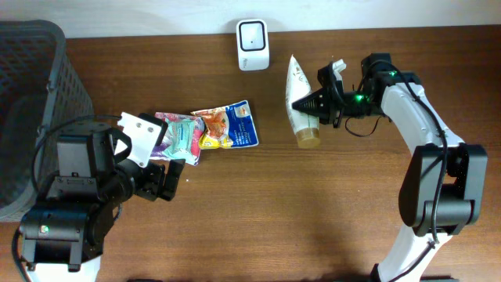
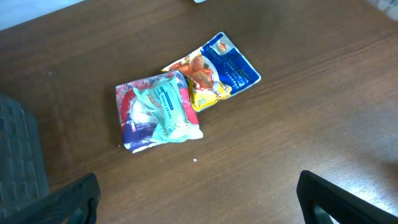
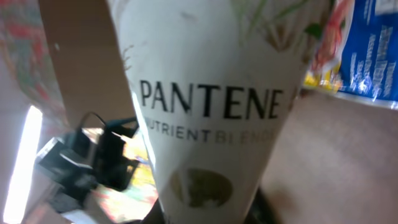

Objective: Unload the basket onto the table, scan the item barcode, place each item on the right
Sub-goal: 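Raise the Pantene tube upright and move it toward the scanner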

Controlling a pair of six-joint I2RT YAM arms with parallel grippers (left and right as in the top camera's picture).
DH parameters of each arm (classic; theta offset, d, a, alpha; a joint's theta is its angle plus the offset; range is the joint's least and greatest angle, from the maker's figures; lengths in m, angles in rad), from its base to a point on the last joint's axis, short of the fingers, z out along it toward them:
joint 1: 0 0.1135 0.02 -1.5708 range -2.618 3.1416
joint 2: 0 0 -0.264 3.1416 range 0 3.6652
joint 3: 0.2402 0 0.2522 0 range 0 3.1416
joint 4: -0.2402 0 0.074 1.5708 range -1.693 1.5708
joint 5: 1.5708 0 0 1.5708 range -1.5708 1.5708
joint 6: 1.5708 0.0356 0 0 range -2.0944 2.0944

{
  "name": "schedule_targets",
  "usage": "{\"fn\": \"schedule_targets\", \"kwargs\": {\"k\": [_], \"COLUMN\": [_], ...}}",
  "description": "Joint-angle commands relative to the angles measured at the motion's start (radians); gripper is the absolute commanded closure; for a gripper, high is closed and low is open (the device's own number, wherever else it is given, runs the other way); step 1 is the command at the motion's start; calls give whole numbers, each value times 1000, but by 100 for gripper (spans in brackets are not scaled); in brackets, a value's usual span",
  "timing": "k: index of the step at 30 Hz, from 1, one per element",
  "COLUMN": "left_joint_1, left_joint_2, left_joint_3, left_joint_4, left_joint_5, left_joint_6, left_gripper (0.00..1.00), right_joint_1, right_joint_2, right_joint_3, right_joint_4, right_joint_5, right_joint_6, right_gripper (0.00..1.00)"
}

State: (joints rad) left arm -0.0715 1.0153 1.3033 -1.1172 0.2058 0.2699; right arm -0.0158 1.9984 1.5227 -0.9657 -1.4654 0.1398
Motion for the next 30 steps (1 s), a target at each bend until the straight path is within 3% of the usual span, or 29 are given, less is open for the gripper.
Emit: {"fn": "schedule_targets", "kwargs": {"k": [1, 8, 15, 22, 30], "left_joint_1": [4, 5, 5, 5, 5], "left_joint_2": [-7, -7, -7, -7, -7], "left_joint_3": [1, 1, 1, 1, 1], "left_joint_4": [-3, -28, -28, -28, -21], "left_joint_5": [11, 5, -31, -31, -31], "left_joint_6": [16, 16, 16, 16, 16], "left_gripper": [1, 1, 1, 1, 1], "right_joint_1": [-18, -41, -117, -117, -84], "right_joint_2": [-24, -146, -172, -173, -173], "right_joint_3": [90, 313, 313, 313, 313], "right_joint_4": [-2, -10, -182, -195, -316], "right_joint_5": [-87, -87, -87, -87, -87], "right_joint_6": [158, 239, 43, 31, -82], "right_gripper": [96, 96, 96, 96, 96]}}
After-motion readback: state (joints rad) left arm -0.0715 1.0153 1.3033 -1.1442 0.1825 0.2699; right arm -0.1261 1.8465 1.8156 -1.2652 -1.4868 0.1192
